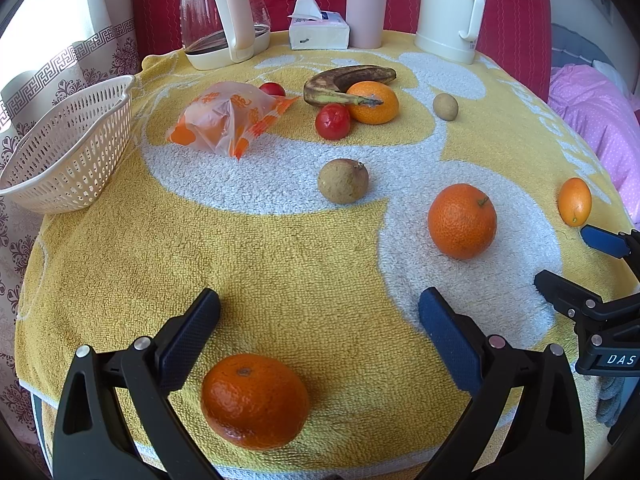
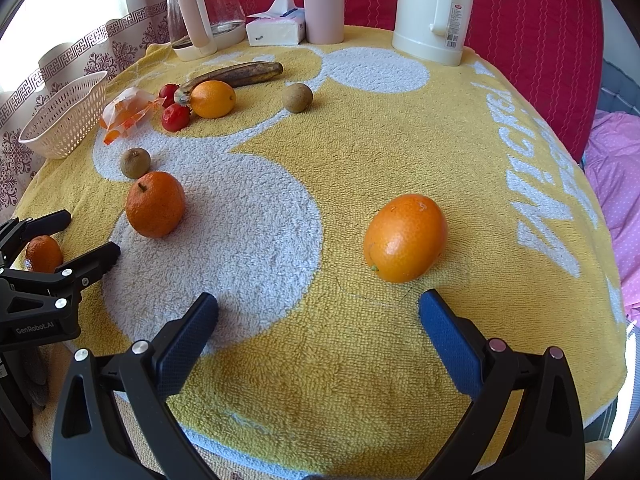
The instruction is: Organize fruits
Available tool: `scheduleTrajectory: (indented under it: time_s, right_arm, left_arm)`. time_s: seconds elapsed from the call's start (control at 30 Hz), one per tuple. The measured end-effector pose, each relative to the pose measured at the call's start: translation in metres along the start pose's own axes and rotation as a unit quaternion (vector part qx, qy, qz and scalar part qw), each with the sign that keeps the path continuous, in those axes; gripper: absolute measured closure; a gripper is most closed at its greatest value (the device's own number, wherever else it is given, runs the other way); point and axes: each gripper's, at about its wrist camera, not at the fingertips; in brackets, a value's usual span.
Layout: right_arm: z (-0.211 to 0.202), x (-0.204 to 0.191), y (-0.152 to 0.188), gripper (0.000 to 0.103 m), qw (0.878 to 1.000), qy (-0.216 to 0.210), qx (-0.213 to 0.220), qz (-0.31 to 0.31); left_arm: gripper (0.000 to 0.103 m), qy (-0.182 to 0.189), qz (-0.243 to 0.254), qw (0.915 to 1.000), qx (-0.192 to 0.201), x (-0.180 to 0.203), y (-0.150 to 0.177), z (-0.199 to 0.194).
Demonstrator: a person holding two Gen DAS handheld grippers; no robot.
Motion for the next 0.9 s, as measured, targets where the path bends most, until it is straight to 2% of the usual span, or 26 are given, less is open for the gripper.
scheduleTrajectory:
  time_s: [0.67, 0.9]
  right_arm:
    - [-0.004, 0.001, -0.001, 0.005, 1.000, -0.007, 0.002, 0.004]
    - [-0.015, 0.023, -0.003, 0.005, 0.997, -0.069, 0.017, 0.043]
  left_arm:
    - [0.002, 0.000, 0.000, 1.0000, 0.000, 0.000, 0.000, 0.000]
    - [0.002, 0.022, -0.005, 0.9997, 0.003, -0.005, -0.001, -0.002]
Point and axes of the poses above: each gripper's, at about its wrist camera, not at the fingertips, and z roughly the way its jaws point, x to its right, y to its underside
